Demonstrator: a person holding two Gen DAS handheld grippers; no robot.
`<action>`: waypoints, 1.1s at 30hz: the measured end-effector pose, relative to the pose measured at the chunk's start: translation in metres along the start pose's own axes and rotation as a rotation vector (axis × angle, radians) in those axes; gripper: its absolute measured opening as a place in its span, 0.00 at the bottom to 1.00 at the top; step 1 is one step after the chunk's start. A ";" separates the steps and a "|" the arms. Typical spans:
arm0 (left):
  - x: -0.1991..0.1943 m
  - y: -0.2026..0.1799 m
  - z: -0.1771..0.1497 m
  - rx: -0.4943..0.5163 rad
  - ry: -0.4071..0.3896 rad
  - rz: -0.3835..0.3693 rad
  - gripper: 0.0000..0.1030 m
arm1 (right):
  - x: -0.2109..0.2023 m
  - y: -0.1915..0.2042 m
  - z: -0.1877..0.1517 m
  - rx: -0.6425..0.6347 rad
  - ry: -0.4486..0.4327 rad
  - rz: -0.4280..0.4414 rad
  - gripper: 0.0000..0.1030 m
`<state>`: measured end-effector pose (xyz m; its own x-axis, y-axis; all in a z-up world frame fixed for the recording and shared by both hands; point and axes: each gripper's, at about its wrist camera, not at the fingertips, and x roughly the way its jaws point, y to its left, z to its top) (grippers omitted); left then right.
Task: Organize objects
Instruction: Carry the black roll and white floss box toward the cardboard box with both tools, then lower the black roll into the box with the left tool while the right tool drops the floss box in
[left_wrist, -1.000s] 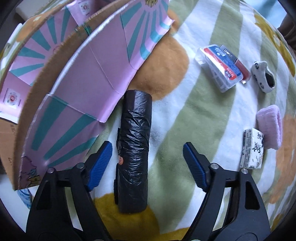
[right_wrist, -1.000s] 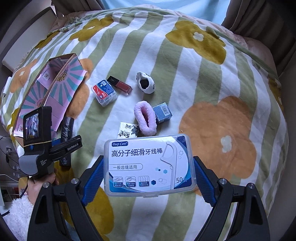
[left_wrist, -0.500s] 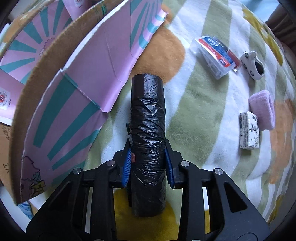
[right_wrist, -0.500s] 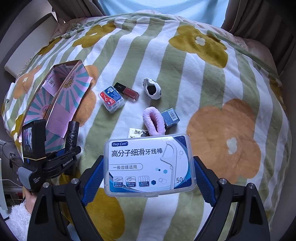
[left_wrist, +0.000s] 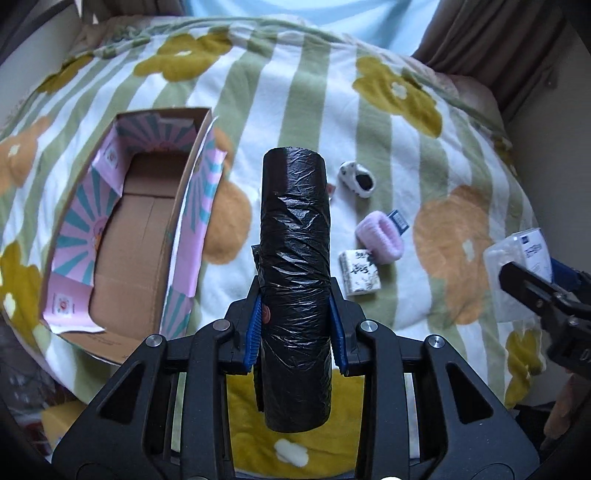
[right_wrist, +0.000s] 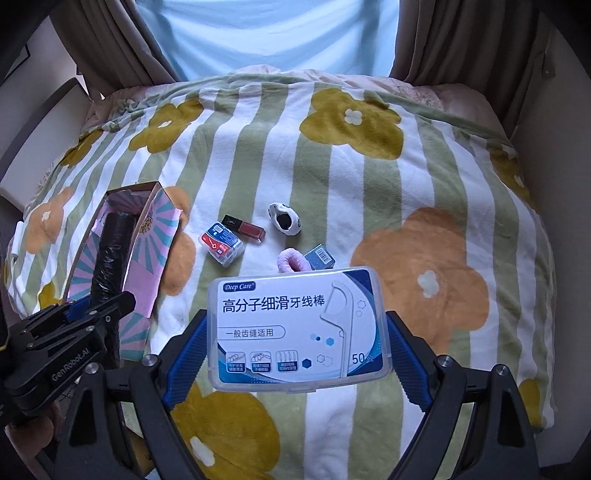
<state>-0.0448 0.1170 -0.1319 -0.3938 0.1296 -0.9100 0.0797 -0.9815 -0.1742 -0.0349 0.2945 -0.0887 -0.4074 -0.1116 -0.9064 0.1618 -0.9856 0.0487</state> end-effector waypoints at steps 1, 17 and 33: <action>-0.012 -0.003 0.004 0.016 -0.011 -0.011 0.27 | -0.004 0.003 0.000 0.006 -0.004 -0.002 0.85; -0.078 0.042 0.036 0.028 -0.082 -0.034 0.27 | -0.018 0.086 0.052 -0.093 -0.074 0.067 0.85; -0.032 0.203 0.042 -0.180 0.002 0.059 0.27 | 0.099 0.261 0.128 -0.358 0.028 0.225 0.85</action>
<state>-0.0544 -0.0924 -0.1221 -0.3822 0.0734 -0.9212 0.2649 -0.9463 -0.1853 -0.1479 0.0099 -0.1122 -0.3026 -0.3107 -0.9010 0.5478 -0.8303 0.1024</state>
